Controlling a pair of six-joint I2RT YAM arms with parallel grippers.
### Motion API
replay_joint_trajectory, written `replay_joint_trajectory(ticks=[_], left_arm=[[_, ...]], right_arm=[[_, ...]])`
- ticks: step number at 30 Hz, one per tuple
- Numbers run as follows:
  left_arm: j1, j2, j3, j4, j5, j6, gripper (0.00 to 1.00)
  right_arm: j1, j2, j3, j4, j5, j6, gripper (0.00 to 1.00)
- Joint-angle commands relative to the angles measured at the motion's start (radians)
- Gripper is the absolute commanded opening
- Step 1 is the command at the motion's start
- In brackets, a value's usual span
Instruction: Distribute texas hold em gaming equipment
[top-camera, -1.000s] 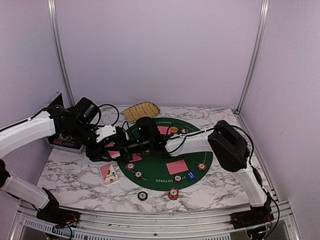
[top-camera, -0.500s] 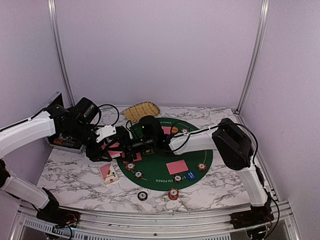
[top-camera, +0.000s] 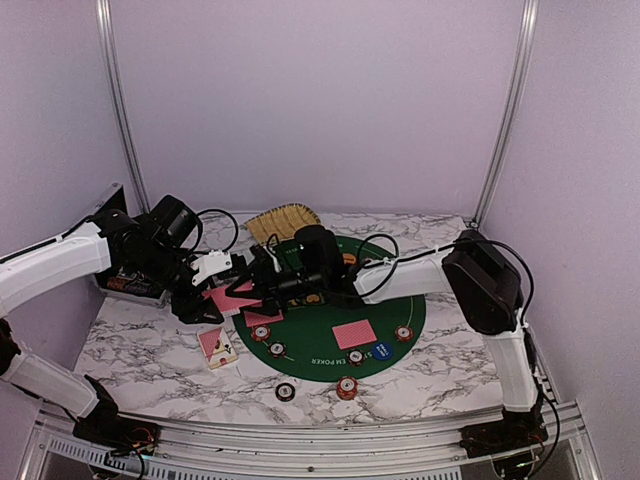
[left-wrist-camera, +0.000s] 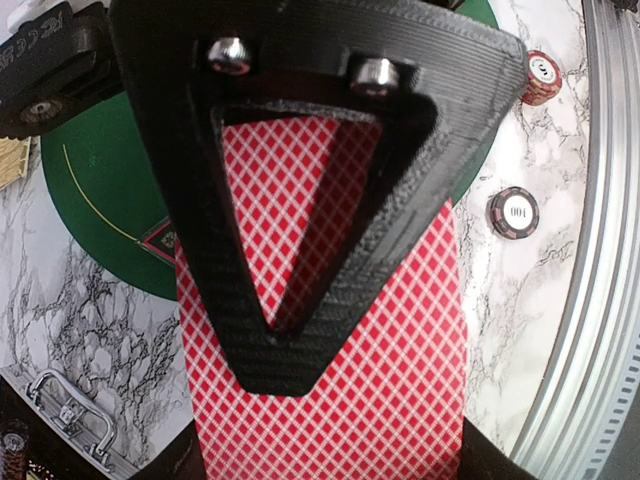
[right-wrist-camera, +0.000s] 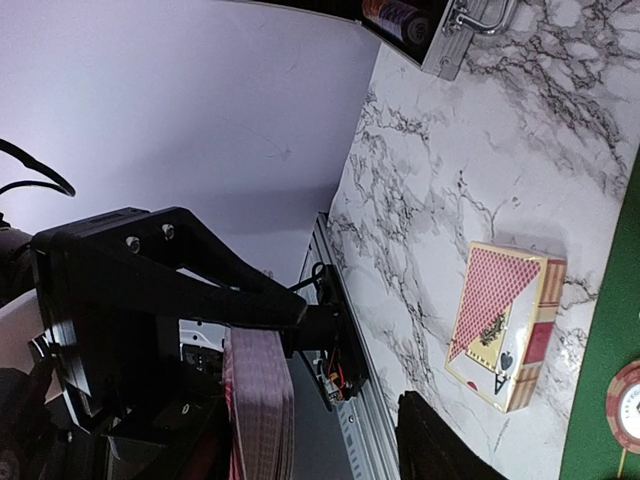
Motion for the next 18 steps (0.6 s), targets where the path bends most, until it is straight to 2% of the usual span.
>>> replay_joint_trajectory(ticks=[1,11,16,18], left_arm=[[0.005,-0.011,0.028,0.001,0.009,-0.008,0.00],[0.005,-0.014,0.016,0.002,-0.003,-0.003,0.00],[0.005,-0.013,0.016,0.001,-0.006,-0.002,0.00],[0.005,-0.015,0.015,0.001,-0.007,-0.003,0.00]], right_arm=[[-0.023,-0.039,-0.014,-0.058,0.015,-0.033,0.52],[-0.049,-0.085,-0.048,-0.071,0.009,-0.049,0.21],[-0.062,-0.111,-0.073,-0.090,0.010,-0.067,0.09],[-0.070,-0.118,-0.082,-0.100,0.009,-0.073,0.08]])
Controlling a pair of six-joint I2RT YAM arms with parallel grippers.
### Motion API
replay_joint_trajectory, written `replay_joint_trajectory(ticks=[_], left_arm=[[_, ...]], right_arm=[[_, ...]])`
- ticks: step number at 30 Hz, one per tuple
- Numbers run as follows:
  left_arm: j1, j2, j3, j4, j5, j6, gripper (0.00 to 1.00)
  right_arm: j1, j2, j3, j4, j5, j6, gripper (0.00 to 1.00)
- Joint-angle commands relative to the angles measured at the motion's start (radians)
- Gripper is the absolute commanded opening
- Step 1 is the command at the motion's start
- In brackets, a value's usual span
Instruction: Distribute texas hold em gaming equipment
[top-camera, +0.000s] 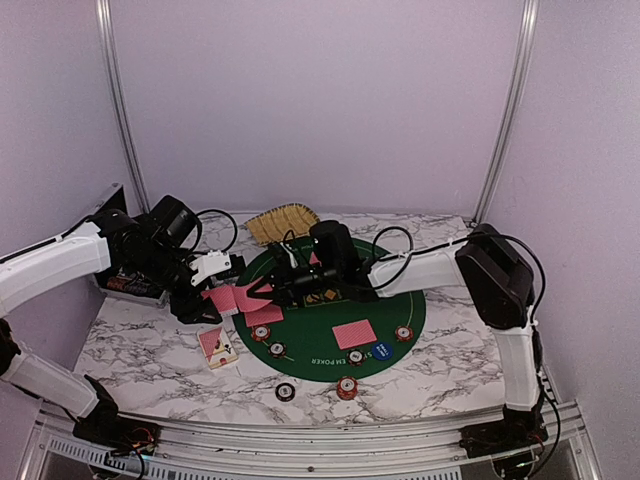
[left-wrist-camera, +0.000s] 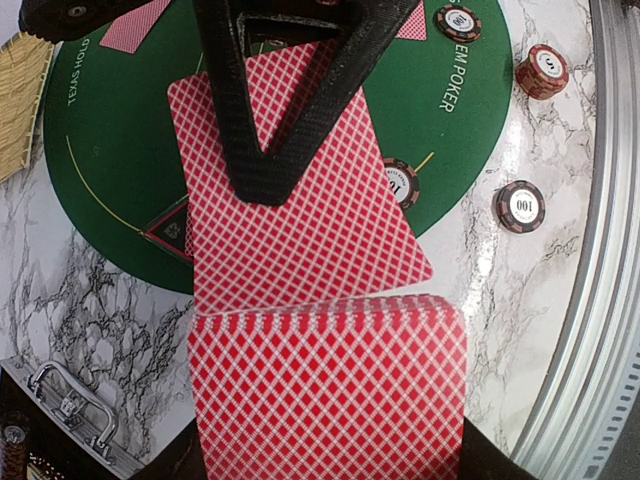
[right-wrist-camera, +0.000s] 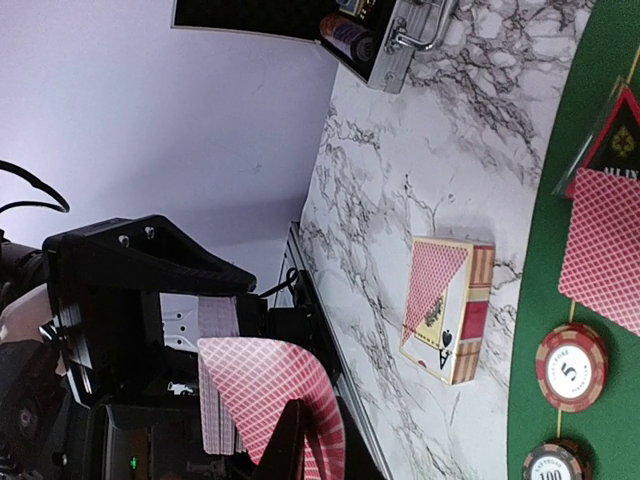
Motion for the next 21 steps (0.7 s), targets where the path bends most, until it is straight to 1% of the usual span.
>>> replay_joint_trajectory(ticks=[1,9,18,21], left_arm=[[0.005,-0.016,0.015,0.011,0.009,-0.003,0.00],[0.005,-0.027,0.010,0.011,0.004,-0.003,0.00],[0.005,-0.031,0.012,0.011,0.009,-0.008,0.00],[0.005,-0.037,0.007,0.011,0.008,-0.008,0.00]], right_arm=[[-0.019,-0.058,-0.015,-0.042,0.007,-0.030,0.08],[-0.056,-0.049,-0.021,-0.065,0.008,-0.057,0.07],[-0.060,0.081,0.138,-0.212,0.084,-0.160,0.07],[-0.060,0.129,0.194,-0.236,0.114,-0.177,0.07]])
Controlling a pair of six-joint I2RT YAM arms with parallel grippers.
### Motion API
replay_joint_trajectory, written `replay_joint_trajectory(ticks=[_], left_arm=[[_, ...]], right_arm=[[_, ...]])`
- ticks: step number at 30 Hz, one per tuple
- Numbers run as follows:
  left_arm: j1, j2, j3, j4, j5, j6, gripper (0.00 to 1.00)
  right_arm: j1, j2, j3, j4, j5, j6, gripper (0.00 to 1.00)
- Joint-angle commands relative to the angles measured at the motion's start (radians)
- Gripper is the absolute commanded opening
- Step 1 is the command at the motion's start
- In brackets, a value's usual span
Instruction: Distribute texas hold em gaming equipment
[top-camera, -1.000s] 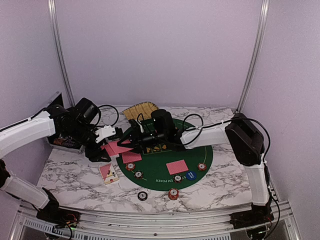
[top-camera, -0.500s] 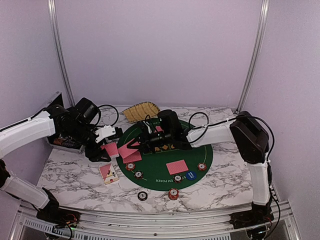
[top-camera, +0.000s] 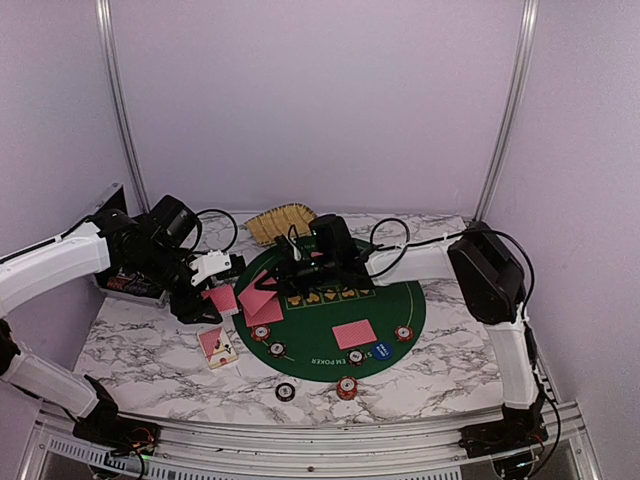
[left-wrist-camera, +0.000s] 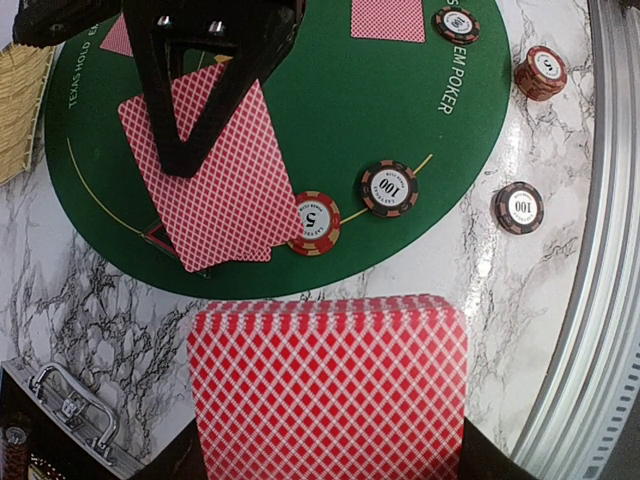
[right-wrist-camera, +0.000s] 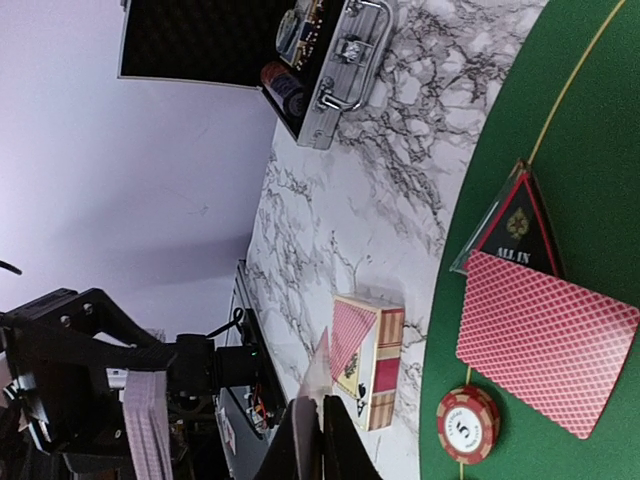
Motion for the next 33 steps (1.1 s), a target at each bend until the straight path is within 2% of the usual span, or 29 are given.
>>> replay_joint_trajectory(ticks=[1,12,17,29,33], left_arm=[[0.005,-0.037,0.005,0.010,0.008,-0.007,0.00],[0.005,-0.041,0.000,0.010,0.014,-0.005,0.00],[0.005,-0.042,-0.003,0.010,0.018,-0.001,0.00],[0.005,-0.041,-0.002,0.007,0.024,-0.004,0.00],[0.005,-0.041,0.001,0.007,0.023,-0.005,0.00]], right_arm=[[-0.004,0.078,0.104,-0.081,0.071,-0.059,0.07],[-0.004,0.197,0.247,-0.141,0.168,-0.082,0.07],[0.002,0.205,0.259,-0.156,0.195,-0.088,0.11],[0.032,0.196,0.272,-0.272,0.230,-0.152,0.39],[0.030,0.166,0.265,-0.317,0.262,-0.188,0.44]])
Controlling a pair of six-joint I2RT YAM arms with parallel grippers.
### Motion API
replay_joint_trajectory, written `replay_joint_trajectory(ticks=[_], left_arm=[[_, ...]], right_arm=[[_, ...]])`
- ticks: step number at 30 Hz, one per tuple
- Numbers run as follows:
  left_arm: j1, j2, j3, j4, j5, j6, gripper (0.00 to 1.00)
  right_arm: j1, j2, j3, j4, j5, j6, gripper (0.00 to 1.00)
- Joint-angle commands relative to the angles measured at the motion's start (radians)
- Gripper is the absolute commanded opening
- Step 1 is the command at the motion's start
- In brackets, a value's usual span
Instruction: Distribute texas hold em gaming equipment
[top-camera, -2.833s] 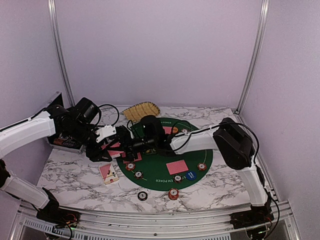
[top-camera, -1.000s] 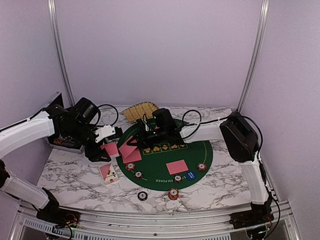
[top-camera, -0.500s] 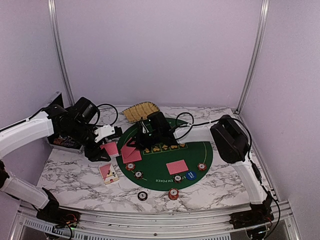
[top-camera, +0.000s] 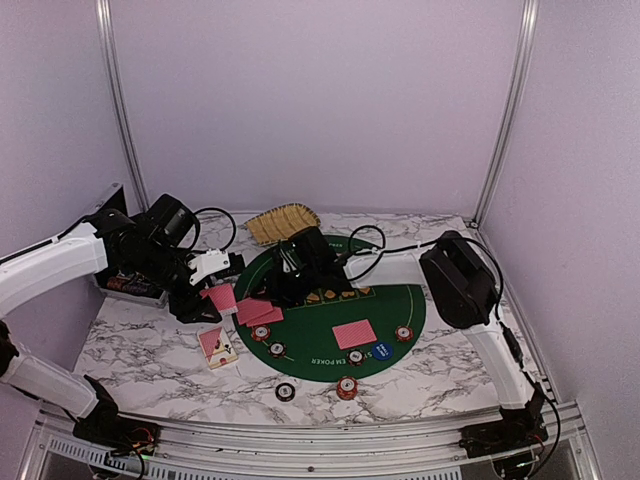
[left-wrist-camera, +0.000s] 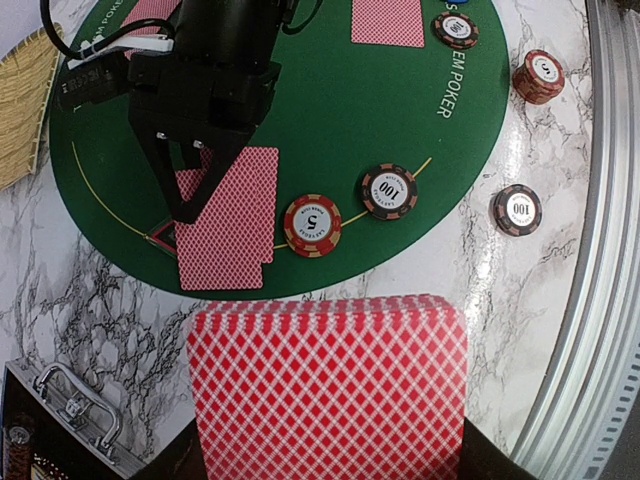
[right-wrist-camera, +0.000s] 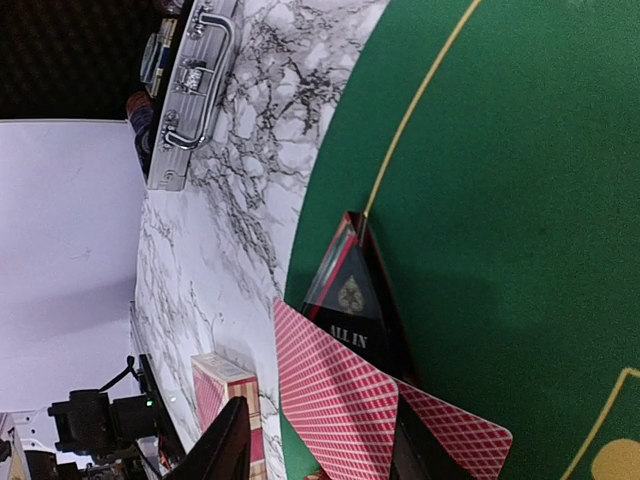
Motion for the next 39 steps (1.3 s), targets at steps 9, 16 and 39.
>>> replay_joint_trajectory(ticks=[9,16,39], left_arm=[[0.005,-0.020,0.003,0.007,0.025,-0.007,0.00],[0.005,-0.020,0.001,0.007,0.023,-0.006,0.00],[0.005,0.001,0.020,0.007,0.017,-0.009,0.00]], right_arm=[[0.001,-0.111,-0.021,-0.070,0.077,-0.073,0.46],[-0.003,-0.207,-0.116,-0.034,0.089,-0.071,0.46],[0.095,-0.360,-0.418,0.476,-0.162,0.240,0.90]])
